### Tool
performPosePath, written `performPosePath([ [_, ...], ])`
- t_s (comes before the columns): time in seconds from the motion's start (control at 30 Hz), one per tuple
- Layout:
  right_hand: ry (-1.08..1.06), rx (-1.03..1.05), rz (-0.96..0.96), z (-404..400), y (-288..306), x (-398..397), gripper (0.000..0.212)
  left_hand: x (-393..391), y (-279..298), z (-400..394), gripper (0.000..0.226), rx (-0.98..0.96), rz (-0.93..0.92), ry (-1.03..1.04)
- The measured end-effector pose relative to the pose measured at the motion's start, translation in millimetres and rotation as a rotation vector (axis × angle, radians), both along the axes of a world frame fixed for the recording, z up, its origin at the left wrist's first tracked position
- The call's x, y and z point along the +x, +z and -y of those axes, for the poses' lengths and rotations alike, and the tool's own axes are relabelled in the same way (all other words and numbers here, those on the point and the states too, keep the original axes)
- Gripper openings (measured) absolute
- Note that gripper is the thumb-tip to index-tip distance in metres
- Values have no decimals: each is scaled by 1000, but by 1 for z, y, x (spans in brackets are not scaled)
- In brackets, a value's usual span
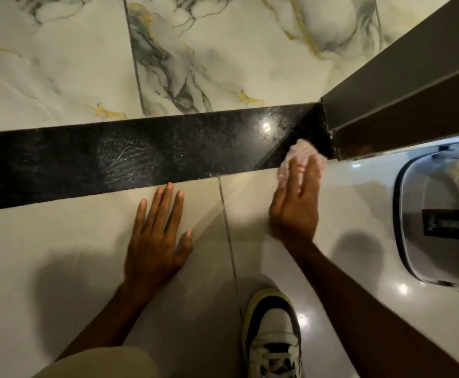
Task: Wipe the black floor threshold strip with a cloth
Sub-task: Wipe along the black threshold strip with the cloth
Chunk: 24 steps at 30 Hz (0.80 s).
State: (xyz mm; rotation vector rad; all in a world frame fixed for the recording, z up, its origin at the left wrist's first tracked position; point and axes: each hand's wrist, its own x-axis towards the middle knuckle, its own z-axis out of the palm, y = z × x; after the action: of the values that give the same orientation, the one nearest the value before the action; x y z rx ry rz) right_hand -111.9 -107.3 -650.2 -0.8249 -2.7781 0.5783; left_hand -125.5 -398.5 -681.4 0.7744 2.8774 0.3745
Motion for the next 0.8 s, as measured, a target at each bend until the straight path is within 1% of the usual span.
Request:
performPosePath([
  [0.07,-121,107,17,-5,-4,-29,56,0,-2,2,76,14,-4,-6],
  [0.1,-130,109,18,-6,-6,-50,59,-1,-2,1,76,24,-9,-5],
  [0.17,-119,-44,-27,7,-7,-91,67,0,-3,1,75,34,-24,3],
  [0.2,-45,-91,-50,20,-6,-107,70,0,-3,1,75,34,-27,6],
  [0.23,69,-84,-51,37,-5,-117,69,0,-4,1,75,30,-28,6],
  [0.27,213,-13,-27,56,-4,-119,67,-1,-4,1,75,20,-31,0],
  [0.3,357,72,2,74,-3,-114,65,-1,-3,2,75,3,-36,-13],
  [0.33,457,88,23,89,-4,-102,63,-2,-2,2,74,-17,-37,-36],
  [0.4,551,55,64,102,-3,-61,60,-1,2,8,74,-49,-42,-86],
  [0.47,541,96,48,92,-2,-19,55,5,4,19,73,-64,-23,-89],
  [0.53,441,164,-8,77,-4,-6,53,17,5,33,71,-72,5,-25],
  [0.63,57,130,30,90,-4,-52,55,34,4,48,70,-71,18,123],
  [0.67,-36,102,42,103,-6,-75,57,36,4,50,70,-74,15,187],
  [0.7,-59,56,34,119,-8,-96,59,38,4,49,70,-73,13,248],
  [0.73,-1,12,27,137,-9,-114,63,39,4,48,69,-68,12,297],
  [0.77,136,0,31,152,-9,-125,65,39,5,46,69,-62,10,325],
  [0.8,317,26,46,166,-10,-127,65,40,5,46,68,-57,14,338],
])
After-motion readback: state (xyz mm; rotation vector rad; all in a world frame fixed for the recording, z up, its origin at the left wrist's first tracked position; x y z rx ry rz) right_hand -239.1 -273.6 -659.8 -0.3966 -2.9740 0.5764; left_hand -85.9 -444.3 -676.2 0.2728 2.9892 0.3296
